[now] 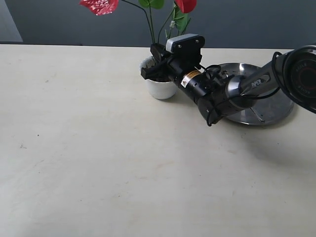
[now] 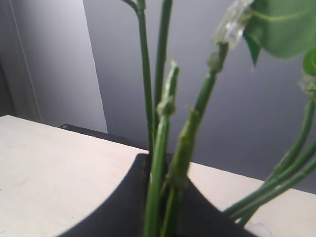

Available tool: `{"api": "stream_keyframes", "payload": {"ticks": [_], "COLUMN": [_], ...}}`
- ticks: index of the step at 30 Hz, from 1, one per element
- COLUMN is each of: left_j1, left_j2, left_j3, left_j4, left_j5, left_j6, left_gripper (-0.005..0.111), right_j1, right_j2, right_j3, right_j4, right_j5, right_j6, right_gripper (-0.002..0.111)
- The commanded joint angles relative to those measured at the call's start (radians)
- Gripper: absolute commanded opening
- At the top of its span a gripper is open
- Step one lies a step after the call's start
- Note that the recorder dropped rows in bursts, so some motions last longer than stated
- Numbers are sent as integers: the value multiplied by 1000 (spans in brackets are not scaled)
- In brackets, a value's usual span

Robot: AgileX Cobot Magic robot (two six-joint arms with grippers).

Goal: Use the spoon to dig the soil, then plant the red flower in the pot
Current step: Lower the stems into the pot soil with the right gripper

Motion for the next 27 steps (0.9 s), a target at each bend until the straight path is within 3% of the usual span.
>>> {"api": "stream_keyframes", "payload": {"ticks": [1,27], "left_j1": [-6,-6], "left_j2": [5,5], "left_j3": [-3,-3], "left_j4": [-3,-3], "left_j5": [-9,-9], "left_j6": [-1,-1], "left_gripper": [2,2], "right_j1": [-2,-2], "right_j2": [56,56], "right_j3": [37,37], "right_j4": [-27,-32], "right_j5": [317,342], "right_j6": [9,31], "right_gripper": [-1,2]}}
